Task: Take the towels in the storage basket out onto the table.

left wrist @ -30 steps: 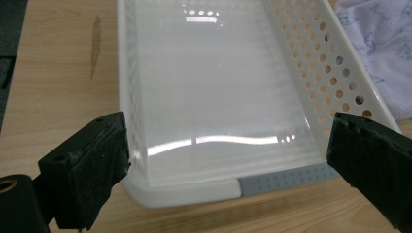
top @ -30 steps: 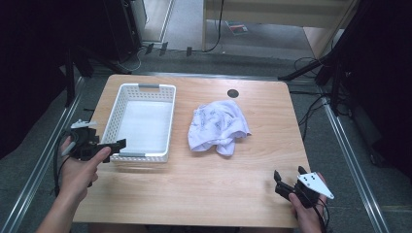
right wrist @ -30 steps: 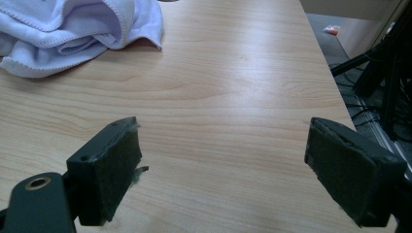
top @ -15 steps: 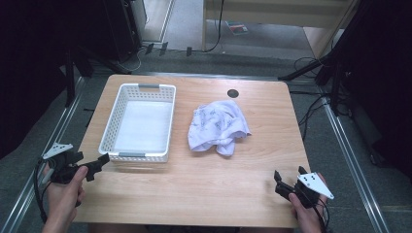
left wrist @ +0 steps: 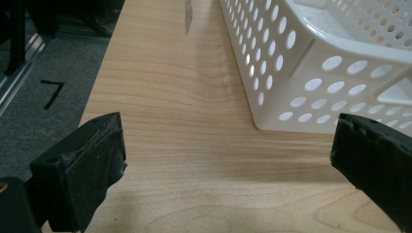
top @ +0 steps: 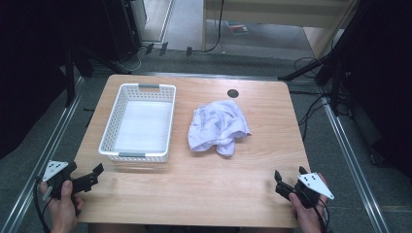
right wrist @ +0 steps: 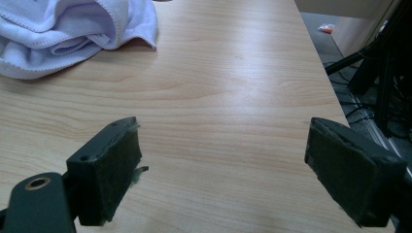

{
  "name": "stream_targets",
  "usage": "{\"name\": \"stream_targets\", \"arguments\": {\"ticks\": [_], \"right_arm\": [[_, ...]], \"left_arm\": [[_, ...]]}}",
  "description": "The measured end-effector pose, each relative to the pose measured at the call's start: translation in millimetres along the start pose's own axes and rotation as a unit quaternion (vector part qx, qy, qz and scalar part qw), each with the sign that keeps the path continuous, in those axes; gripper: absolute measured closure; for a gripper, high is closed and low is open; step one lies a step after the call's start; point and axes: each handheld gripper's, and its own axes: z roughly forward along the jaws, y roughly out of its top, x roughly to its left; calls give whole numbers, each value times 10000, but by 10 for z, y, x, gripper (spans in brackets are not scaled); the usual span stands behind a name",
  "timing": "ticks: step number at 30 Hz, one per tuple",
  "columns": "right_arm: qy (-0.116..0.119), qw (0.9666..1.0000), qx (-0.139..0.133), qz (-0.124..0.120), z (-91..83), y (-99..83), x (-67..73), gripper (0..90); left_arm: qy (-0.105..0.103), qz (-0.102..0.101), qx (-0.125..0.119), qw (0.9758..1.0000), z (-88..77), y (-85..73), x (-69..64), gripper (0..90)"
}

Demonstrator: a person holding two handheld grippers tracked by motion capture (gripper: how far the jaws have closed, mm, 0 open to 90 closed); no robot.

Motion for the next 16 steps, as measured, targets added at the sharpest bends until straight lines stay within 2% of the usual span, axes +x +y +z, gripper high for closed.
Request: {"name": "stream_targets", "arguments": {"ticks": [5, 9, 13, 15, 16], "right_arm": [[-19, 10000, 1, 12, 0, -1, 0, 132], [-42, 10000, 7, 15, 1, -1, 1, 132], [-48, 10000, 15, 15, 3, 0, 2, 132], [-42, 10000, 20, 9, 4, 1, 1, 132], [-38, 10000, 18, 7, 6, 1, 0, 132]], "left_arm": [[208, 149, 82, 9996, 58, -20, -71, 3], [267, 237, 112, 9993, 87, -22, -90, 3], [261, 333, 71, 9991, 87, -27, -106, 3], [434, 399, 42, 9983, 85, -34, -123, 3], [437, 390, -6, 9983, 79, -36, -126, 7]]}}
